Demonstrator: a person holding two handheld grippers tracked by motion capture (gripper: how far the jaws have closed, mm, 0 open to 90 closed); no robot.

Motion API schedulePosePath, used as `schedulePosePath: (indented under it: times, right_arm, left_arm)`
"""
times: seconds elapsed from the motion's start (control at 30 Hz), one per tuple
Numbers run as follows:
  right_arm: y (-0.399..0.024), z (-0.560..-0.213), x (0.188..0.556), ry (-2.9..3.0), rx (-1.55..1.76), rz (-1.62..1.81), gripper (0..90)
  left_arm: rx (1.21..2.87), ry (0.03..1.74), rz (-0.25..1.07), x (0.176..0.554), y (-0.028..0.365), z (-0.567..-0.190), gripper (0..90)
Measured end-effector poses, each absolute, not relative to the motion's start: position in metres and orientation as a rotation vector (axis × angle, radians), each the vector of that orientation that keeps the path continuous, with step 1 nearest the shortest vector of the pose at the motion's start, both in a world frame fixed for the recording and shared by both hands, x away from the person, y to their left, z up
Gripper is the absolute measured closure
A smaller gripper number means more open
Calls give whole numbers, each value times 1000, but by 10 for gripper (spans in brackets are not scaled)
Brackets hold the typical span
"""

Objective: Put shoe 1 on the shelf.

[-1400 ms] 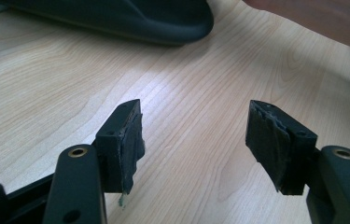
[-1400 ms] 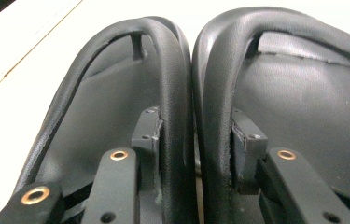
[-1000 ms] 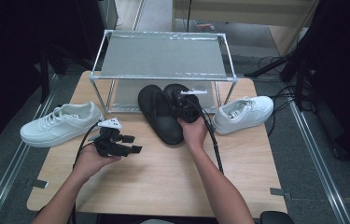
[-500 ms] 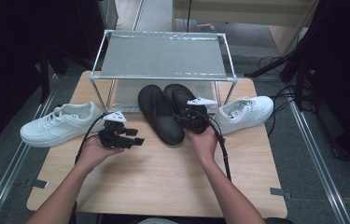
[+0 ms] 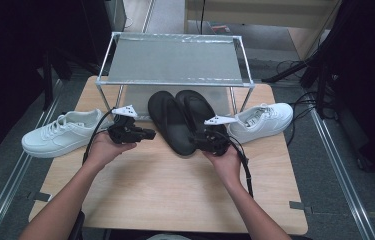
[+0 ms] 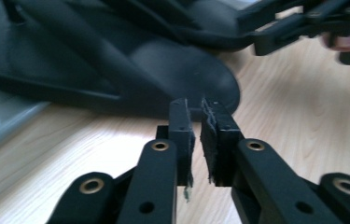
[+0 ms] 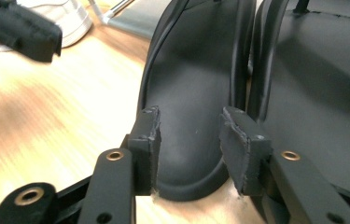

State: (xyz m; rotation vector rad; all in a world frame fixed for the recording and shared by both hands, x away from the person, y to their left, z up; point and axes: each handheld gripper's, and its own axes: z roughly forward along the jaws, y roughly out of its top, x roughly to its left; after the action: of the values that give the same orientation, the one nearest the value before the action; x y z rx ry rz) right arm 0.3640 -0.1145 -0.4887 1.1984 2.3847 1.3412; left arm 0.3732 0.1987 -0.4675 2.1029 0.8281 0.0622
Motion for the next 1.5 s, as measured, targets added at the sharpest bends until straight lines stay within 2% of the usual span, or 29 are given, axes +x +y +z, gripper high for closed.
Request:
schedulePosePath:
  times: [0.13,0.3,0.53,1.1,1.5]
  right_arm:
    - [-119,-494,356,2382,1207,1366,655]
    - [-123,-507,343,2371,1219,1393,784]
    - [-127,-514,336,2396,1226,1376,895]
    - [-125,-524,336,2448,1219,1345,900]
    - [-125,-528,339,2462,1233,1319,900]
  left_arm:
    - [2110,830,55,379,199,-460,900]
    - [2099,827,76,385,200,-447,900]
    - [2114,800,92,396,198,-430,900]
    - [2139,765,110,426,199,-385,900]
    - [2152,706,185,452,195,-344,900]
